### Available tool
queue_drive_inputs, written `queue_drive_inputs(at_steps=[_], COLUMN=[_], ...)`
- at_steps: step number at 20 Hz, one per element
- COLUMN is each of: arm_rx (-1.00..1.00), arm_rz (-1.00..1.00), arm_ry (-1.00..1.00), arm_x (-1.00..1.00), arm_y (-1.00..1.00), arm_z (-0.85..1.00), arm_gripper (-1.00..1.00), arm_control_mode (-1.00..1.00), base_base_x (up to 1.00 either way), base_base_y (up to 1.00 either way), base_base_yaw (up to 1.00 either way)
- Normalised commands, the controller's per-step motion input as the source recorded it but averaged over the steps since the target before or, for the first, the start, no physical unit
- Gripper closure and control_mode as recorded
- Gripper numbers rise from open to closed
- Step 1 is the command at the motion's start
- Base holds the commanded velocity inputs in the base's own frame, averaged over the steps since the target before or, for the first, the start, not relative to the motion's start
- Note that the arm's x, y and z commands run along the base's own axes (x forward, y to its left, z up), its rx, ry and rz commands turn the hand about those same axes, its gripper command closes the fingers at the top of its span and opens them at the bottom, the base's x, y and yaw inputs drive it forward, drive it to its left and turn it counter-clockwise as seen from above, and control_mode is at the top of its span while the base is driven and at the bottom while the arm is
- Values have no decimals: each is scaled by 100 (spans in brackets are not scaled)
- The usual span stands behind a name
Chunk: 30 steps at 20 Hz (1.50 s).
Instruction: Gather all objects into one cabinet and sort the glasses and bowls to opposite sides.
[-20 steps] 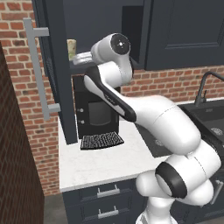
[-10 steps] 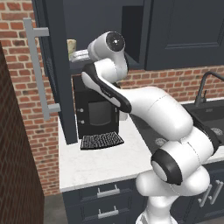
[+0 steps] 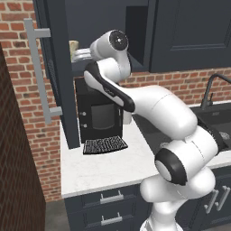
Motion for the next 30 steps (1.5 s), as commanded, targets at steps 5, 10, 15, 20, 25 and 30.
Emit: queue_drive_inputs(at_steps=[5, 10, 15, 20, 25, 30], arm_rx=[5, 0, 0, 0, 0, 0], arm_rz=[0, 0, 0, 0, 0, 0], arm_ry=[0, 0, 0, 0, 0, 0], arm_x=[0, 0, 0, 4, 13, 17], arm_y=[11, 35, 34, 18, 8, 7], arm_z=[0, -1, 0, 0, 0, -10], arm_gripper=[-100, -100, -100, -100, -100, -100], arm_control_mode=[-100, -100, -100, -100, -100, -100], base_base_x=[0, 0, 0, 0, 0, 0], base_base_y=[0, 0, 0, 0, 0, 0], base_base_yaw=[0, 0, 0, 0, 0, 0])
